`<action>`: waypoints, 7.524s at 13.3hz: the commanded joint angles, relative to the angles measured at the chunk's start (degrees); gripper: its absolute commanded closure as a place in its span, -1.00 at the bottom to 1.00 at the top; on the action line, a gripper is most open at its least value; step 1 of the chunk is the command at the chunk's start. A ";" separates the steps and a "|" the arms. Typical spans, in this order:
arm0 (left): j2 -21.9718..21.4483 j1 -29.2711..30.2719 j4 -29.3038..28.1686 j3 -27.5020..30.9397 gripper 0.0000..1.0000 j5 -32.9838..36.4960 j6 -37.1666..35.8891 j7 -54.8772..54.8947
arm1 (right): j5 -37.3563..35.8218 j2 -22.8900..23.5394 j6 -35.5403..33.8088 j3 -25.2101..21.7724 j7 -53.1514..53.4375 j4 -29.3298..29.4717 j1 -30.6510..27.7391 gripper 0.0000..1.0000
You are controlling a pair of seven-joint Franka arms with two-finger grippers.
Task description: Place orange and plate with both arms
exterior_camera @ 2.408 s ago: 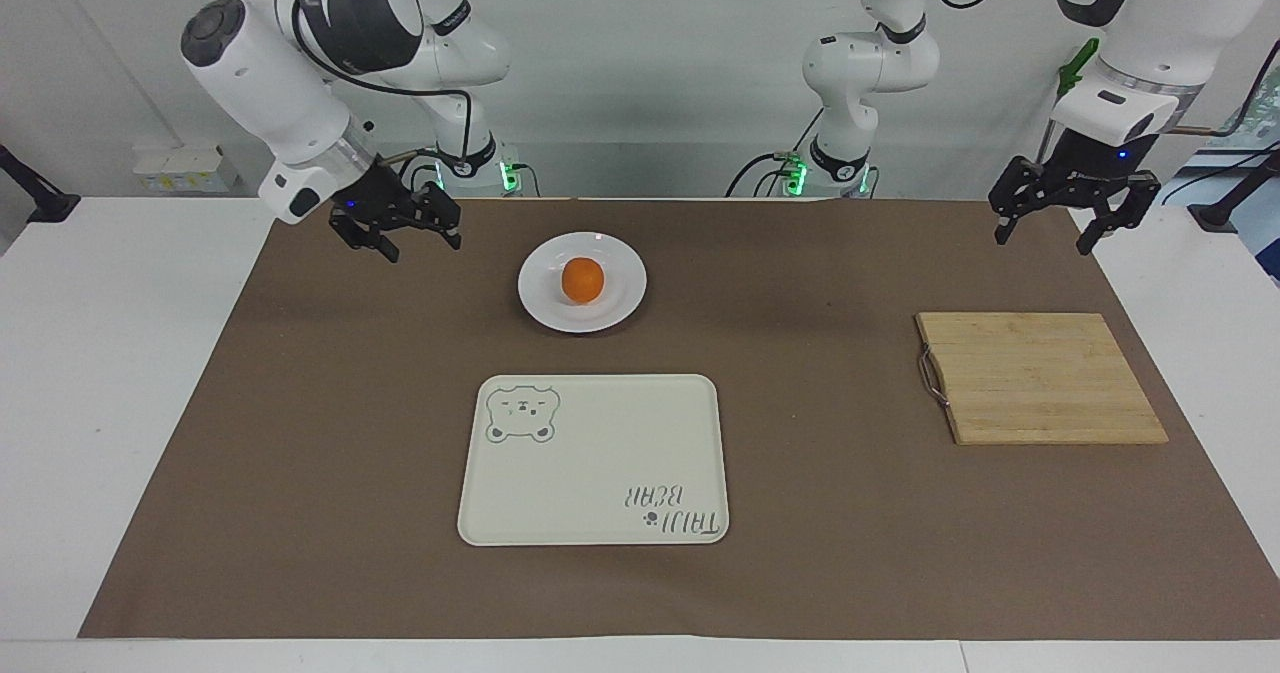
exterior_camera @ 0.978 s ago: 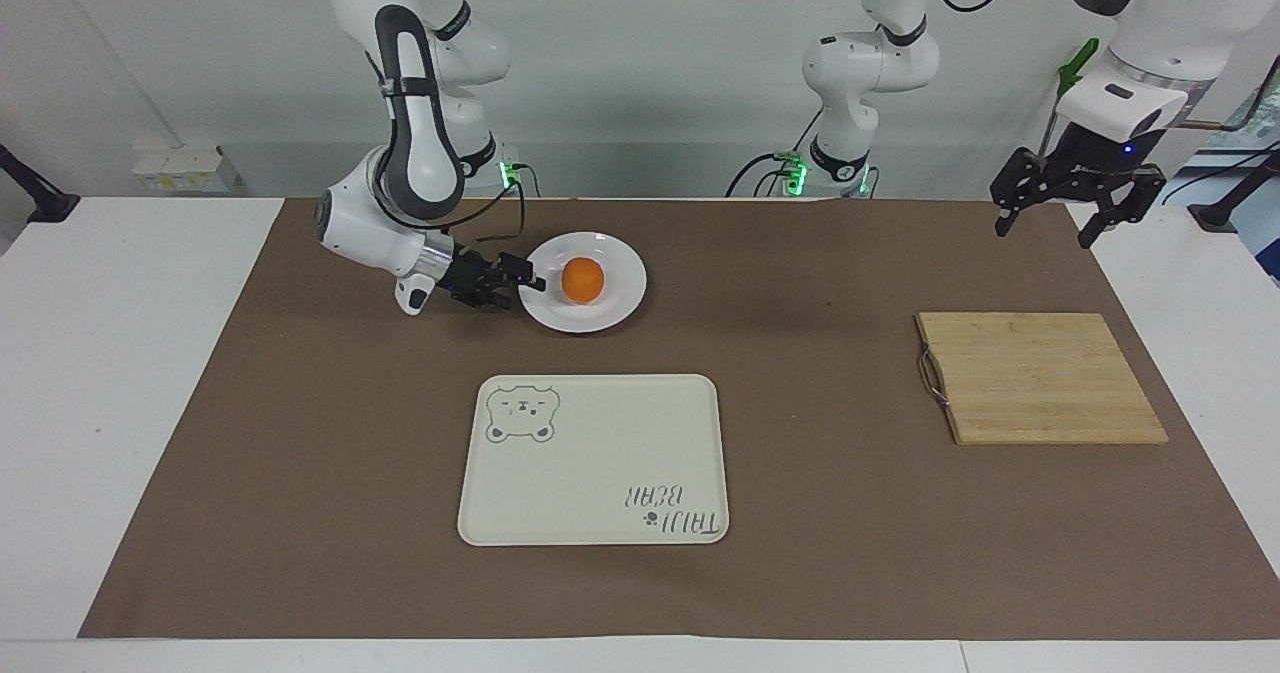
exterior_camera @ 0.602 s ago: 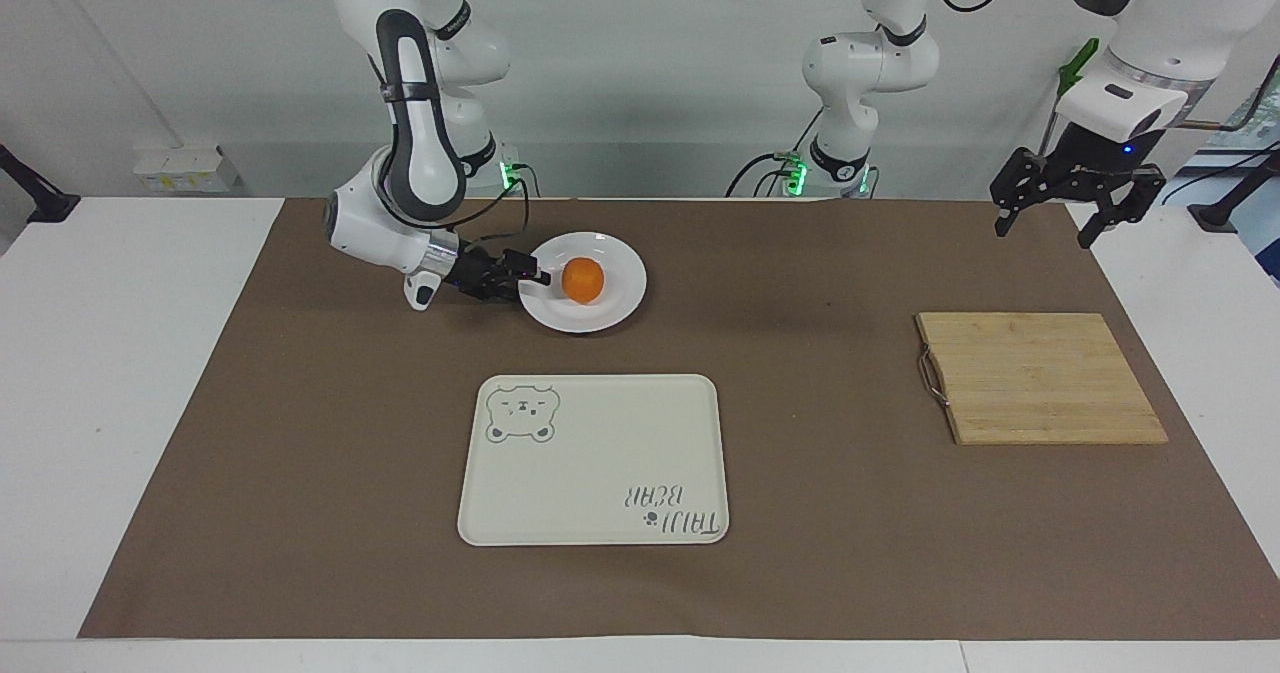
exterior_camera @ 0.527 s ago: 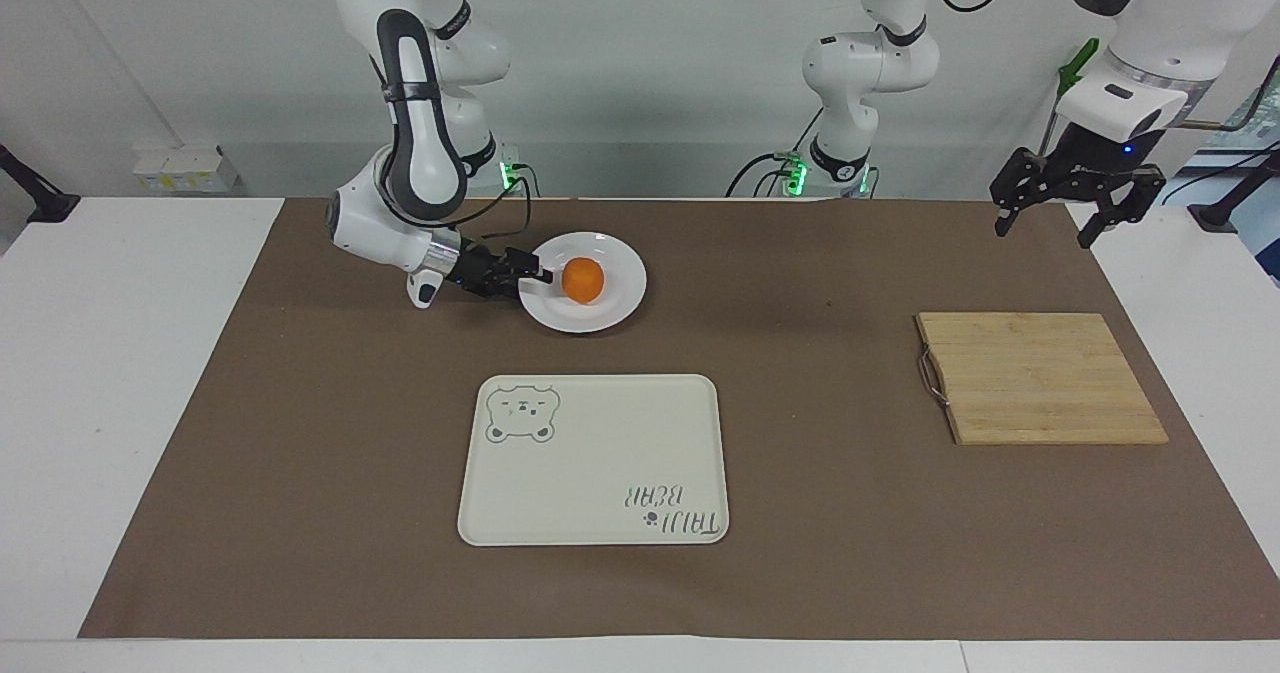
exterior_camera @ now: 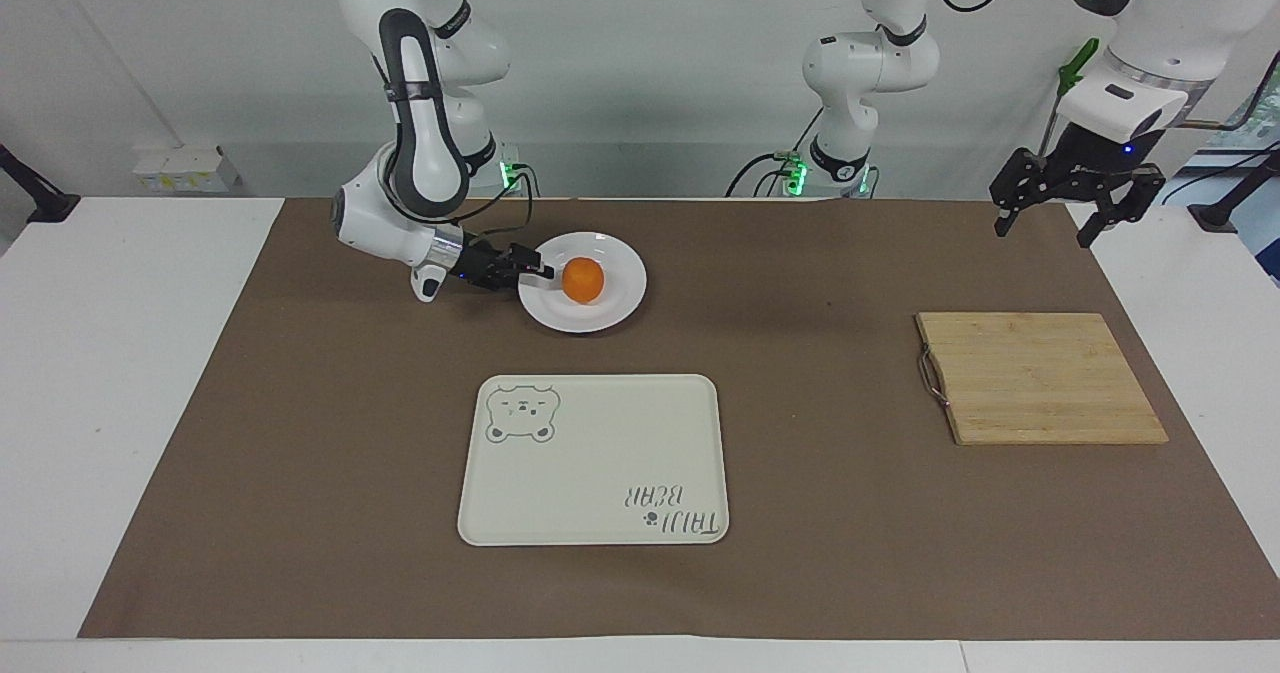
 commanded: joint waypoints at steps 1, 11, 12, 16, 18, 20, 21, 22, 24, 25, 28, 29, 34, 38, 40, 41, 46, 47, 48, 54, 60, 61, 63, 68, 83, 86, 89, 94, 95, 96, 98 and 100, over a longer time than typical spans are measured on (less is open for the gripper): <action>0.22 -0.19 1.29 -0.12 -1.00 0.34 -1.65 -0.94 | 1.95 -1.63 -0.05 0.07 -0.45 -1.42 -0.36 0.91; -2.76 -2.91 -3.37 -0.82 -1.00 3.59 -1.83 -5.69 | 0.90 0.22 -4.53 -0.37 -8.00 5.51 -1.59 1.00; -2.76 -2.92 -3.37 -0.82 -1.00 3.77 -2.44 -5.69 | 0.90 0.31 -5.58 -0.29 -9.58 6.48 -2.46 1.00; -3.73 -2.83 -3.72 -0.91 -1.00 3.60 -7.88 -7.96 | 1.42 0.66 -10.05 -0.37 -10.21 11.40 -3.78 1.00; -4.17 -2.83 -4.25 -0.91 -1.00 3.25 -8.69 -7.88 | 1.95 1.62 -12.61 -0.37 -9.86 14.82 -5.10 1.00; -4.17 -2.57 -4.25 -0.91 -1.00 2.98 -7.90 -7.71 | 1.95 4.60 -15.25 -0.37 -6.80 20.44 -5.81 1.00; -4.08 -2.39 -4.25 -0.91 -1.00 2.81 -7.46 -7.45 | 1.95 6.01 -15.34 -0.37 -4.61 22.90 -5.90 1.00; -4.00 -2.30 -4.25 -0.91 -1.00 2.11 -6.59 -7.10 | 1.95 7.76 -15.26 -0.29 -2.50 25.80 -5.81 1.00; -3.73 -2.21 -4.16 -0.82 -1.00 1.57 -4.65 -6.83 | 1.95 11.28 -14.91 -0.29 2.42 32.30 -5.11 1.00; -3.73 -2.21 -4.16 -0.82 -1.00 1.57 -4.64 -6.83 | 1.95 12.77 -14.64 -0.29 4.80 35.64 -4.76 1.00; -3.38 -2.39 -3.63 -0.73 -1.00 1.57 -4.73 -7.18 | 2.91 19.10 -13.85 0.24 10.17 44.79 -4.67 1.00; -3.38 -2.04 -3.64 -0.73 -1.00 1.57 -4.99 -7.18 | 4.75 21.03 -12.20 0.33 10.62 46.03 -4.32 1.00; -3.47 -1.95 -3.64 -0.20 -1.00 1.66 -5.08 -7.27 | 7.66 30.79 -4.54 0.33 12.72 54.64 -0.02 1.00; -3.47 -1.86 -3.64 -0.20 -1.00 1.66 -5.08 -7.27 | 6.09 34.32 -2.33 1.38 11.94 56.76 -0.45 1.00; -3.38 -1.95 -3.64 -0.20 -1.00 1.66 -5.17 -7.27 | 3.89 34.59 -2.25 1.38 9.84 56.41 -0.98 1.00; -3.47 -1.95 -3.64 -0.20 -1.00 1.66 -5.09 -7.27 | 3.71 34.59 -2.16 1.47 9.74 56.41 -0.98 1.00; -3.38 -1.95 -3.64 -0.20 -1.00 1.66 -5.17 -7.27 | 3.45 36.25 -0.93 1.38 6.14 55.80 -0.10 1.00; -3.47 -1.95 -3.64 -0.20 -1.00 1.66 -5.17 -7.27 | 3.45 36.95 -0.41 1.38 5.18 55.80 -0.27 1.00; -3.47 -1.95 -3.64 -0.20 -1.00 1.66 -5.17 -7.27 | 3.45 37.31 0.12 1.47 4.65 55.80 -0.36 1.00; -3.47 -1.95 -3.64 -0.20 -1.00 1.66 -5.17 -7.27 | 1.86 37.05 1.62 1.03 2.71 54.13 -1.24 0.28; -3.47 -1.95 -3.64 -0.20 -1.00 1.66 -5.17 -7.27 | -1.98 34.07 1.79 -0.02 5.86 54.83 -1.16 -1.00; -3.47 -1.95 -3.64 -0.20 -1.00 1.66 -5.17 -7.27 | -5.31 32.84 1.88 -0.02 8.57 54.83 -1.24 -1.00; -3.47 -1.95 -3.64 -0.20 -1.00 1.66 -5.17 -7.27 | -11.55 30.12 1.80 -0.02 13.24 55.00 -1.42 -1.00; -3.47 -1.95 -3.64 -0.20 -1.00 1.66 -5.17 -7.27 | -40.03 20.80 -1.70 -0.11 26.94 54.48 -1.42 -1.00; -3.47 -1.95 -3.64 -0.20 -1.00 1.66 -5.17 -7.27 | -55.44 -1.44 -33.35 -2.13 32.94 56.67 -5.99 -1.00; -3.47 -1.95 -3.64 -0.20 -1.00 1.66 -5.17 -7.27 | -55.88 -4.61 -35.21 -1.70 33.38 56.15 -5.90 -1.00; -3.47 -1.95 -3.64 -0.20 -1.00 1.66 -5.17 -7.27 | -55.53 -4.79 -34.59 -1.78 32.77 56.15 -5.90 -1.00; -3.47 -1.95 -3.64 -0.20 -1.00 1.66 -5.17 -7.27 | -57.19 -4.43 -36.00 -1.78 30.85 56.85 -5.81 -1.00; -3.47 -1.95 -3.64 -0.20 -1.00 1.66 -5.17 -7.27 | -59.55 -4.87 -34.35 -1.17 28.05 56.59 -5.81 -1.00; -3.47 -1.95 -3.64 -0.20 -1.00 1.66 -5.17 -7.27 | -59.75 -4.79 -33.20 -1.25 27.50 56.33 -5.90 -1.00; -3.47 -1.95 -3.64 -0.20 -1.00 1.66 -5.17 -7.27 | -59.66 -4.88 -33.01 -1.60 27.50 55.45 -5.90 -1.00; -3.47 -1.95 -3.64 -0.20 -1.00 1.66 -5.17 -7.27 | -59.40 -4.88 -33.10 -1.52 27.50 55.44 -5.81 -1.00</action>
